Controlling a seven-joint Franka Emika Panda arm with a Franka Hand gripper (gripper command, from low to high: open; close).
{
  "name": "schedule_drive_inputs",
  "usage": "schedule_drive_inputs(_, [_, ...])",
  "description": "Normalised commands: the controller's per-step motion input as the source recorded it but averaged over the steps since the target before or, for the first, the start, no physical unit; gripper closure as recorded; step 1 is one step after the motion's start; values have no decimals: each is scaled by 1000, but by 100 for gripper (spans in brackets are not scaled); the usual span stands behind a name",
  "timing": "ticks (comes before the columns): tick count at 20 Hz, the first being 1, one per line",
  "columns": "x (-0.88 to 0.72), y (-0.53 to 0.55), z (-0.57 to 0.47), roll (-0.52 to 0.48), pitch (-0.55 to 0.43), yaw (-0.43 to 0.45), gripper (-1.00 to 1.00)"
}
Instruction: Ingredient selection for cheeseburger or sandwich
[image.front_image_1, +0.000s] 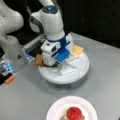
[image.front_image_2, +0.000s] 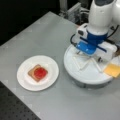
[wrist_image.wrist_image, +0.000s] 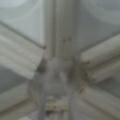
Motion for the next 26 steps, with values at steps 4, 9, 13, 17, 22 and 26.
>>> schedule_drive_inputs(4, [-41, 29, -99, -118, -70, 113, -100])
schedule_drive_inputs(9, [-8, 7, -115, -139, -68, 188, -100])
schedule_drive_inputs(13, [25, 62, -94, -143, -71, 264, -100])
schedule_drive_inputs(17, [30, 172, -56, -116, -58, 271, -100])
schedule_drive_inputs(22, [35, 139, -47, -43, -28, 352, -100])
schedule_drive_inputs(26, [55, 11, -43, -10, -12, 369, -100])
